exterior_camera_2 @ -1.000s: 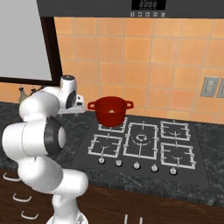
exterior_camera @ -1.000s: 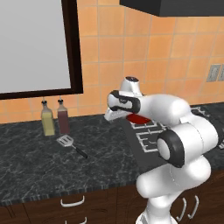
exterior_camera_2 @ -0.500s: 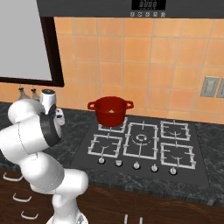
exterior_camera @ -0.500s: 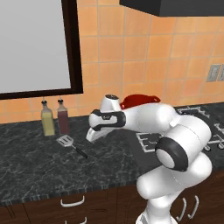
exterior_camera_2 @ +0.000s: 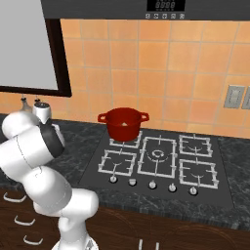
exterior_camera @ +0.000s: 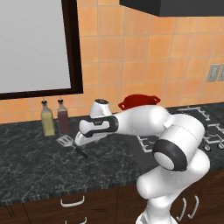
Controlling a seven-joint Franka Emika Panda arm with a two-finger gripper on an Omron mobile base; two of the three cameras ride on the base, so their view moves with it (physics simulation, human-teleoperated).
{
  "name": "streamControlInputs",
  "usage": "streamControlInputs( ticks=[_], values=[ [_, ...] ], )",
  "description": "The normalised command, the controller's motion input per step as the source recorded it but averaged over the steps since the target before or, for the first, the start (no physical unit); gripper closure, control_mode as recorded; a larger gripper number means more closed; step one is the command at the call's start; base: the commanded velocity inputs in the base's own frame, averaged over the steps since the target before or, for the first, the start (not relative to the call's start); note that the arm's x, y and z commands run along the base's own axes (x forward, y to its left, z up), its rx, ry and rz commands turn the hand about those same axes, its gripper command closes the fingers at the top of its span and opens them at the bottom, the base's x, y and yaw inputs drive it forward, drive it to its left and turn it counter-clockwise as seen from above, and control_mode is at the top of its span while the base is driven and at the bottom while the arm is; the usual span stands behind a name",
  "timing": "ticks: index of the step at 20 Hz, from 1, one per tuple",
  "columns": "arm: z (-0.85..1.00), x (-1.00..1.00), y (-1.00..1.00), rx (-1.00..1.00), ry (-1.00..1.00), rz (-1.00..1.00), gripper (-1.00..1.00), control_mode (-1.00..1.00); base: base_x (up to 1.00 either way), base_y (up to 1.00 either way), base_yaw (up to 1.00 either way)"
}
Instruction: Put the garlic and bell pepper in the pot. Retrieve the spatula and lightly stir the vegetables in the pot.
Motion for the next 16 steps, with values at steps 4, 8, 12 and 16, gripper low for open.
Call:
streamControlInputs(
  ticks=[4, 8, 12, 16],
  values=[
    [-0.05, 0.0, 0.2, -0.04, 0.02, 0.0, -1.0, -1.0, 0.0, 0.0, 0.0],
    [-0.19, 0.0, 0.02, -0.01, 0.02, 0.0, -1.0, -1.0, 0.0, 0.0, 0.0],
    [-0.38, 0.0, 0.01, -0.01, 0.01, 0.0, -1.0, -1.0, 0.0, 0.0, 0.0],
    [-0.28, -0.01, 0.04, -0.02, 0.0, 0.0, -1.0, -1.0, 0.0, 0.0, 0.0]
  ],
)
